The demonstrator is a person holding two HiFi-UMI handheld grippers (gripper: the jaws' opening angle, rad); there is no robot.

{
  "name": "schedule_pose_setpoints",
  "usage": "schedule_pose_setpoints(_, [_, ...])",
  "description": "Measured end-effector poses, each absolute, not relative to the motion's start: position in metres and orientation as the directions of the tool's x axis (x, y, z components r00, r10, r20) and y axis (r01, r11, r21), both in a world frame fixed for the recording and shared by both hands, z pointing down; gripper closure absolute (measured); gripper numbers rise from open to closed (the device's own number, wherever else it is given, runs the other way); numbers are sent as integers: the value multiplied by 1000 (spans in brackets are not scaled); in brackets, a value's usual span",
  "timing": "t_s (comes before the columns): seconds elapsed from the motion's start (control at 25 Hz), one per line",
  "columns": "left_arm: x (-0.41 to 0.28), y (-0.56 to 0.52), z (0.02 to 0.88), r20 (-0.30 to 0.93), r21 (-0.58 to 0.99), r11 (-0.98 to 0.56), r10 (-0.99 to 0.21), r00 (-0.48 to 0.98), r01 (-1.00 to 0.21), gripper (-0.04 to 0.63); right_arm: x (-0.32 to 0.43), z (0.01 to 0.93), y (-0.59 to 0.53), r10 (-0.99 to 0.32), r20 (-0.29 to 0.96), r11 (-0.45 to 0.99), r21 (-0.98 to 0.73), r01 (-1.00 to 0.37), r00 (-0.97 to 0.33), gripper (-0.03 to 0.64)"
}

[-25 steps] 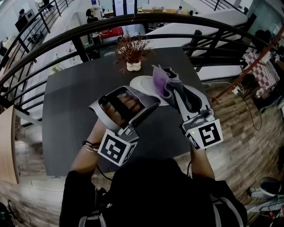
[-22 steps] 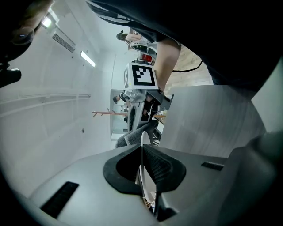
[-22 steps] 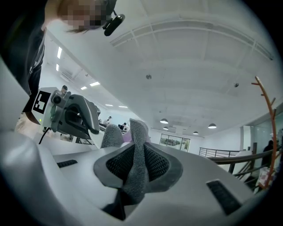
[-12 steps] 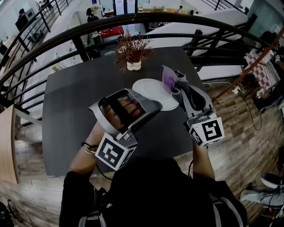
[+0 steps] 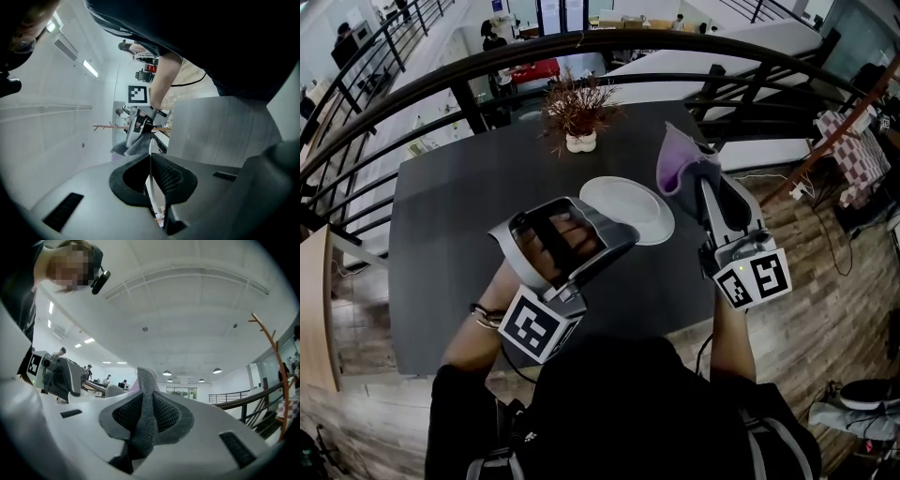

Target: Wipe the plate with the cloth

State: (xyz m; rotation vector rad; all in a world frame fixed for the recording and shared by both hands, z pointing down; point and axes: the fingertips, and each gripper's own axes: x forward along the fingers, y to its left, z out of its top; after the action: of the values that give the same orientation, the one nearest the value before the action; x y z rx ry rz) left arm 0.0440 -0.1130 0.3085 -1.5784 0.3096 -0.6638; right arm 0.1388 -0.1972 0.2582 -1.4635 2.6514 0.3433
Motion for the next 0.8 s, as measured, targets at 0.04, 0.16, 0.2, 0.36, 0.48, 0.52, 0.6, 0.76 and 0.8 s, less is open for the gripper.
schedule_pose_setpoints(0.04, [44,-113,309,231,-973,-132,-564,793,189,578,137,252,-194,-815,-208,520,153,-840,-542,558])
schedule_pose_setpoints(0.16, [45,-112,309,226,-974,-128,-559,798,186,578,128,235,-185,-780,-252,551,157,-820,-572,558])
schedule_pose_setpoints(0.2, [46,-112,309,226,-974,-128,-558,798,187,578,123,230,-181,-765,-265,567,154,-809,-587,557])
schedule_pose_setpoints(0.36, [48,-110,310,230,-973,-128,-555,799,191,578,95,220,-167,-691,-261,645,197,-738,-673,558])
schedule_pose_setpoints(0.48, [46,-111,309,226,-974,-124,-554,801,189,578,68,225,-161,-639,-217,701,230,-675,-738,558])
schedule_pose_setpoints(0.52, [45,-111,308,225,-974,-122,-554,802,189,578,60,228,-160,-624,-197,717,241,-655,-756,558])
schedule_pose_setpoints(0.6, [45,-110,309,226,-974,-113,-552,803,196,578,47,235,-159,-606,-156,735,267,-624,-780,558])
schedule_pose_setpoints(0.76, [45,-103,308,235,-970,-84,-551,801,227,577,35,245,-156,-588,-92,754,298,-586,-803,558])
schedule_pose_setpoints(0.8, [45,-101,308,235,-970,-83,-548,803,227,577,34,247,-155,-586,-73,757,306,-577,-807,557])
